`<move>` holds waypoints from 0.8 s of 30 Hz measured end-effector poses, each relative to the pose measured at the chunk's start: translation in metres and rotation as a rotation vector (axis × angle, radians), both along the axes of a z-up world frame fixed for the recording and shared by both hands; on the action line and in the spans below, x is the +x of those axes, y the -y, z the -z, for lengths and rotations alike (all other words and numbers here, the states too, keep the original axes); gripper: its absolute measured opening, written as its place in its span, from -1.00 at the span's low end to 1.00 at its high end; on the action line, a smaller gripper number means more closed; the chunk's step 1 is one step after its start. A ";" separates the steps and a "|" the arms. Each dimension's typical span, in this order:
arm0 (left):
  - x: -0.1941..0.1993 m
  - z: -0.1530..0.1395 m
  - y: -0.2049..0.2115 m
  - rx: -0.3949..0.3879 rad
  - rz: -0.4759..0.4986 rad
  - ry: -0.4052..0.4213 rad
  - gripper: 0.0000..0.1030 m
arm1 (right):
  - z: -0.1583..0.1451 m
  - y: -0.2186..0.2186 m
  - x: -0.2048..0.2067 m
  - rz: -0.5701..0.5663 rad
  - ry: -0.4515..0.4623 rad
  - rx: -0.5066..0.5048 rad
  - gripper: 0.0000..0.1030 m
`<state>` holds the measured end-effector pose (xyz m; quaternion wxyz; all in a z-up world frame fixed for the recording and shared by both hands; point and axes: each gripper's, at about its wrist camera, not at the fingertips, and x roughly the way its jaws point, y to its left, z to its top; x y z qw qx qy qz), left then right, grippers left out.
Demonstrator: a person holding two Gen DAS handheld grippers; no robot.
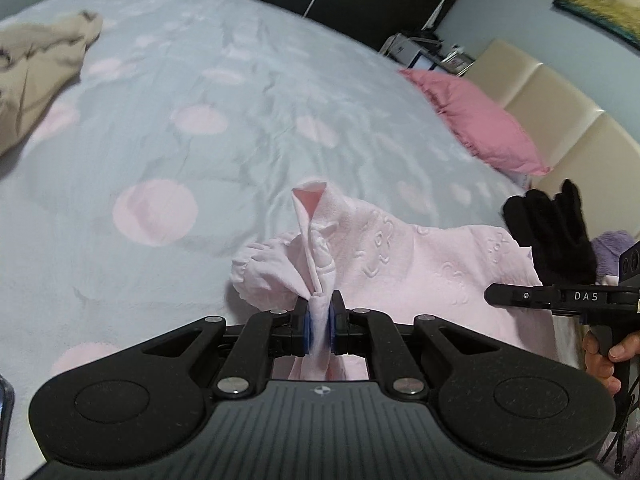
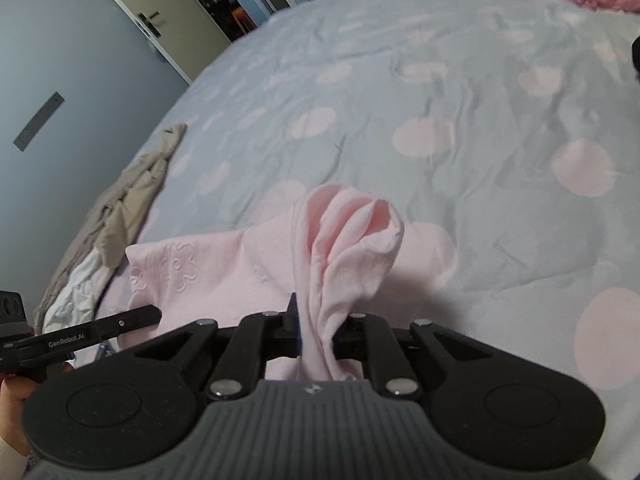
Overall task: Fold clothes
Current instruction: 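Lift the folded pink garment with both grippers and carry it toward the clothes stack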
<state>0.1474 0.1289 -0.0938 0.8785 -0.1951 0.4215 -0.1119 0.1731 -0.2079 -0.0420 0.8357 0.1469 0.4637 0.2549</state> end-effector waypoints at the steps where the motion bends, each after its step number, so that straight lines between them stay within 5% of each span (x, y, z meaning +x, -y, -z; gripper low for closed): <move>1: 0.002 0.004 -0.002 -0.003 -0.003 -0.014 -0.87 | 0.006 -0.001 0.005 -0.002 -0.013 -0.002 -0.76; 4: 0.004 0.015 -0.008 -0.017 -0.010 -0.052 -0.80 | 0.023 -0.004 0.018 -0.005 -0.051 -0.006 -0.66; 10: 0.008 0.023 -0.021 -0.090 -0.039 -0.108 -0.45 | 0.038 0.008 0.028 0.051 -0.121 -0.033 0.27; 12: 0.010 0.026 -0.020 -0.101 -0.040 -0.114 -0.33 | 0.040 0.014 0.032 0.070 -0.131 -0.044 0.39; 17: 0.017 0.034 -0.016 -0.118 -0.033 -0.120 -0.25 | 0.056 0.019 0.041 0.069 -0.176 -0.003 0.51; 24: 0.026 0.044 -0.009 -0.136 -0.022 -0.125 -0.30 | 0.055 -0.010 0.053 -0.020 -0.139 -0.045 0.43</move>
